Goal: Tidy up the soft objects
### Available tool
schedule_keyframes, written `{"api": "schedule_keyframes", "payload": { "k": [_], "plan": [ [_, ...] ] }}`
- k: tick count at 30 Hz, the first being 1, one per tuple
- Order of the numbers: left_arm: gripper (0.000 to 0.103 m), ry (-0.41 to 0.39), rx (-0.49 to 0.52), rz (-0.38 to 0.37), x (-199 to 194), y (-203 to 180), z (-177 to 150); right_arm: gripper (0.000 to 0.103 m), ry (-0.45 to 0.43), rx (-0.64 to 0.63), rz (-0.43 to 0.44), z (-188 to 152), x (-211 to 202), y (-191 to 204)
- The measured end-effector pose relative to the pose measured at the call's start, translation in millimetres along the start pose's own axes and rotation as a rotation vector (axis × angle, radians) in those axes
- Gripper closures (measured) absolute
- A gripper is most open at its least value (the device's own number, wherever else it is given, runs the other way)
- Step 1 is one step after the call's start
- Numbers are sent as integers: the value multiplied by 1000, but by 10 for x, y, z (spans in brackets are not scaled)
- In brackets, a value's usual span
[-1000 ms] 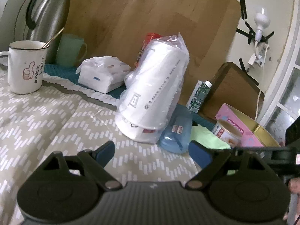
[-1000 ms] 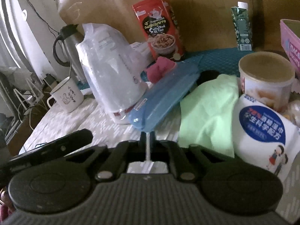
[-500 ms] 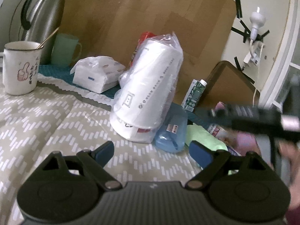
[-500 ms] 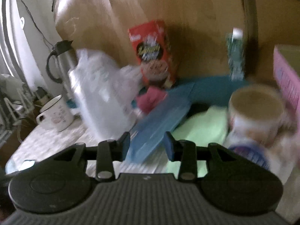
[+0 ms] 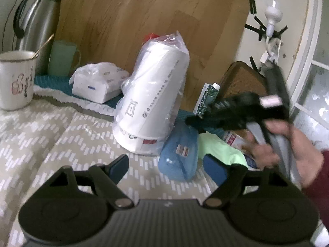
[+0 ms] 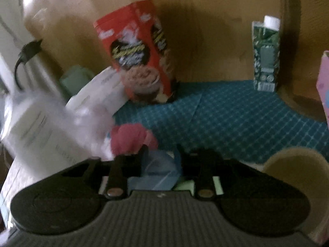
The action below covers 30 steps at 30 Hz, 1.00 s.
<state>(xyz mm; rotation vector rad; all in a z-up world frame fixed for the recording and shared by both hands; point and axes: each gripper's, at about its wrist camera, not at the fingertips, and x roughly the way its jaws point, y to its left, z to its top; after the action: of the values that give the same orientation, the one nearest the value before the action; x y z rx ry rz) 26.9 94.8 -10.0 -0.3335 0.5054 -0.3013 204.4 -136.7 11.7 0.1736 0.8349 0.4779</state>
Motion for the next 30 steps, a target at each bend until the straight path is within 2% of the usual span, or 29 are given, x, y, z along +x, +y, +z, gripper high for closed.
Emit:
{"api": "schedule_keyframes", "payload": {
  "k": [3,9,12,14,15,16,20,22,26,30],
  "plan": [
    [22,12,-26,-4,19,41,9,80,10,-47,44,-220,-179,114],
    [22,-5,-69,-12,-23,110,5,79,70,-106,203,-742,-514,360],
    [22,5,-94,-9,-13,150,15,78,54,-129,226,-954,-659,414],
    [22,18,-119,-10,-17,192,17,76,-2,-176,198,-1037,-764,455],
    [22,24,-136,-18,-25,218,15,69,-26,-192,178,-1045,-806,449],
    [22,27,-152,-26,-41,243,11,63,-47,-193,158,-1013,-838,431],
    [22,46,-166,-25,-118,223,-43,62,-82,-94,138,-641,-760,239],
    [27,75,-165,-39,-146,175,-94,62,-85,-65,108,-502,-674,149],
    [30,124,-169,-70,-156,89,-141,62,-61,-51,67,-290,-347,95],
    [45,173,-239,-109,-6,130,-105,62,19,31,132,-171,-53,-24]
  ]
}}
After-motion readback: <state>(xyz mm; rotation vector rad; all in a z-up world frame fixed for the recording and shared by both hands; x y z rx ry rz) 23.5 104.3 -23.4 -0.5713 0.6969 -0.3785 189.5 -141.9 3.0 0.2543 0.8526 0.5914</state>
